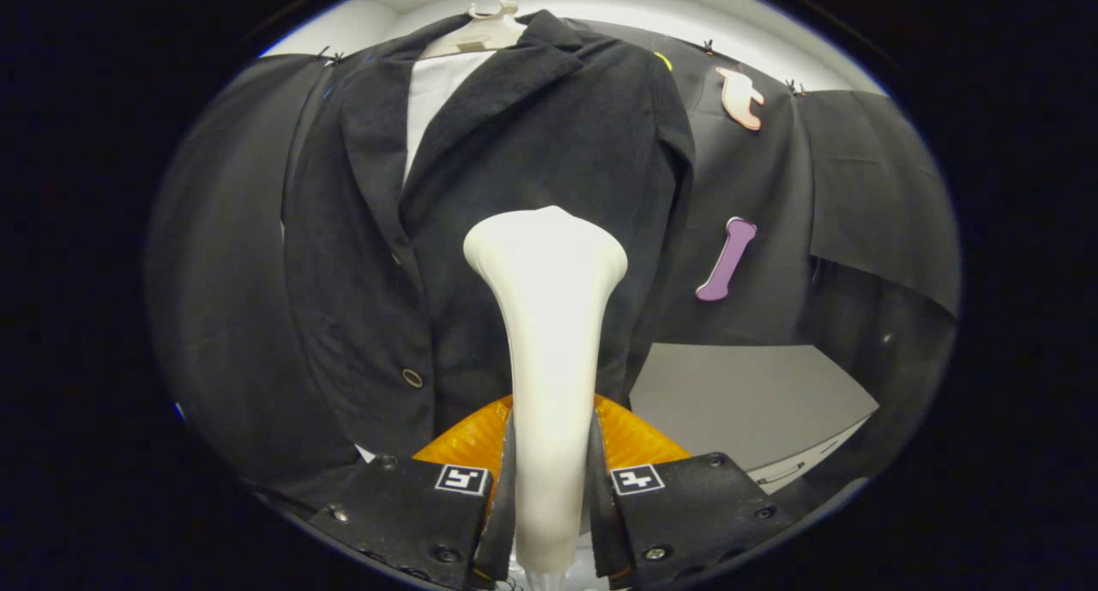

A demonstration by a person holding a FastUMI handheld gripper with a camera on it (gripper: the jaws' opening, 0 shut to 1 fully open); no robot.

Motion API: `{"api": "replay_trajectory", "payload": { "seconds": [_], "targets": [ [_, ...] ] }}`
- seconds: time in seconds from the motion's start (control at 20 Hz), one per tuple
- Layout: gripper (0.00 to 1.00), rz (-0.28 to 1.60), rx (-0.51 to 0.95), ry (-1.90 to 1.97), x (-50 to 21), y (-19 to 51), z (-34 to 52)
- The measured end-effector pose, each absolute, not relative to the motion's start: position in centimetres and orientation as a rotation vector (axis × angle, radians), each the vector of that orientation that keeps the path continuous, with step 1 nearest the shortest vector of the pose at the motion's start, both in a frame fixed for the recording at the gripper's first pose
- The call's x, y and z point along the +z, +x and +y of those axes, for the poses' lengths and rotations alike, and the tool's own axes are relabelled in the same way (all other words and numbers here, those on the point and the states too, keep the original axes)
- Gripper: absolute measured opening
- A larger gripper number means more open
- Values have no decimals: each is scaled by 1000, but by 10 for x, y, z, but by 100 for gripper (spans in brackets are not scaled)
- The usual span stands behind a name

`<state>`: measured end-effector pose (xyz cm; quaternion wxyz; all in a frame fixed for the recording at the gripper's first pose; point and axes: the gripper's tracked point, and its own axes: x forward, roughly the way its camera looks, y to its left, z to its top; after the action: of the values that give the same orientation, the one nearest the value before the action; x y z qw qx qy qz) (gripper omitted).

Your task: Iron the clothes twice with a garment steamer, once on the left side and once on the right side.

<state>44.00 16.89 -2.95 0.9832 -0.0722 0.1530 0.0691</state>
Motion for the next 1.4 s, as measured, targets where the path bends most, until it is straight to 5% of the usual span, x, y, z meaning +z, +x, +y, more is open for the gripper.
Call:
{"api": "replay_trajectory", "payload": {
  "seconds": [1.4],
  "targets": [
    [39, 429, 124, -179, -80, 448, 153]
  ]
}}
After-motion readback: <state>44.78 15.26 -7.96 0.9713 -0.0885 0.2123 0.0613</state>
